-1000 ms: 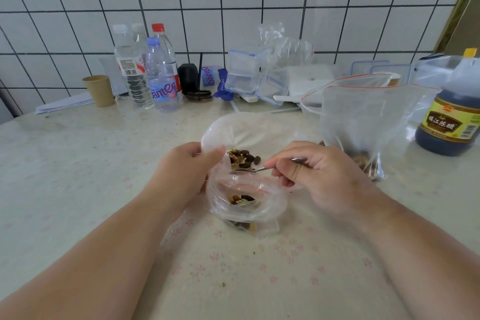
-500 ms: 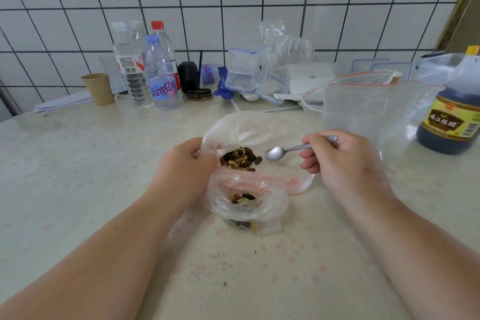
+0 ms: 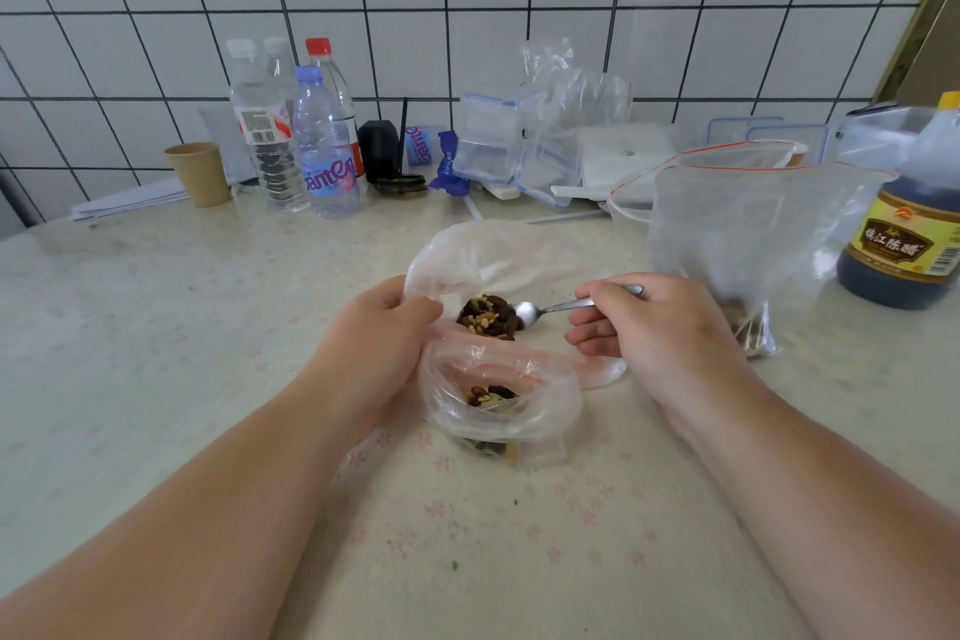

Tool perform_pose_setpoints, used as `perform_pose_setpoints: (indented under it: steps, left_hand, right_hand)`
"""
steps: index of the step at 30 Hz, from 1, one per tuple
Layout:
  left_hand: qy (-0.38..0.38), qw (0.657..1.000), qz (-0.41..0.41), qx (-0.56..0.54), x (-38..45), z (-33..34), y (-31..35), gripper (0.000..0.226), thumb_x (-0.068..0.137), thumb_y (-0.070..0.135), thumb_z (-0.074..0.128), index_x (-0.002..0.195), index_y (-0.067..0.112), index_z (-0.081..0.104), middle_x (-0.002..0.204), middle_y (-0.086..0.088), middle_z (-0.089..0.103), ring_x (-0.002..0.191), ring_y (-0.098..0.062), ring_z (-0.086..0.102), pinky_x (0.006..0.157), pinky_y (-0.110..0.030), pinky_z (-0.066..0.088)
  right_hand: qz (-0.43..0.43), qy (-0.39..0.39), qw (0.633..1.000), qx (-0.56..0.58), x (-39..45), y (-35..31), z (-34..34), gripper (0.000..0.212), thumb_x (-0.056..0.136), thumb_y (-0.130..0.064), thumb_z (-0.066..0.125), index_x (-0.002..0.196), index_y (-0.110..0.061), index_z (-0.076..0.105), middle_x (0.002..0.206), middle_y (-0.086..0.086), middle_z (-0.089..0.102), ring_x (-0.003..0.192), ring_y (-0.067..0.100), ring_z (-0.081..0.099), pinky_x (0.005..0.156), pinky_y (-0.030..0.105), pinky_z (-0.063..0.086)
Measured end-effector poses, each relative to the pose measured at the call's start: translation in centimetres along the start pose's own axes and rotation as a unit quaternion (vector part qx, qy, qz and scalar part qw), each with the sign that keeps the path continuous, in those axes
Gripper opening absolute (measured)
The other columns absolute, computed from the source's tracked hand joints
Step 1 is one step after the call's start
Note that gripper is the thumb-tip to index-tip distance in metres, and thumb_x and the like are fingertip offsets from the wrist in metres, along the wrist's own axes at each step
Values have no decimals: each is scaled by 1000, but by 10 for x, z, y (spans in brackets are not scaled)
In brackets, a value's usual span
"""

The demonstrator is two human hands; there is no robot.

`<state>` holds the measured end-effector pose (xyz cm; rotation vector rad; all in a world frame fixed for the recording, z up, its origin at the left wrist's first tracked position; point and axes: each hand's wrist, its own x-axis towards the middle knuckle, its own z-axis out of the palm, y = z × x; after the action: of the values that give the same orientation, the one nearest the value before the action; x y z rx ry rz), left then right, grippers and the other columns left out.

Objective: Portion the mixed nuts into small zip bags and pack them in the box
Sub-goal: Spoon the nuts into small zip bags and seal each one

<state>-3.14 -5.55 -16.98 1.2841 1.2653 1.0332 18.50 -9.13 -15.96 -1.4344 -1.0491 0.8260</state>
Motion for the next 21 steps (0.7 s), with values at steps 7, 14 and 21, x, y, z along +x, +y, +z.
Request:
perform_pose_setpoints:
  steps: [7, 14, 21]
  left_hand:
    - [2, 1000, -10, -25, -1, 2, 1, 29, 91, 15, 58, 90, 34, 81, 97, -12, 81, 97, -38, 76, 95, -64, 57]
    - [8, 999, -28, -45, -3, 2, 4, 27, 76, 18, 60, 89, 28, 81, 100, -19, 79, 101, -47, 73, 96, -68, 55]
    - [-7, 997, -57, -57, 0, -1, 2, 32, 93, 3, 56, 84, 19, 82, 88, -16, 77, 78, -32, 71, 96, -65, 54]
  right_hand:
    - [64, -29, 993, 95, 0, 1, 5, 18, 94, -4, 53, 92, 2, 70, 68, 13, 71, 62, 23, 72, 54, 26, 58]
    - [124, -70, 977, 162, 2, 4, 2, 18, 96, -1, 53, 93, 7, 68, 67, 15, 70, 59, 19, 71, 51, 24, 56]
    - [156, -44, 960, 226, 3, 5, 2, 17, 95, 0, 50, 88, 6, 65, 61, 13, 69, 54, 17, 71, 46, 21, 54]
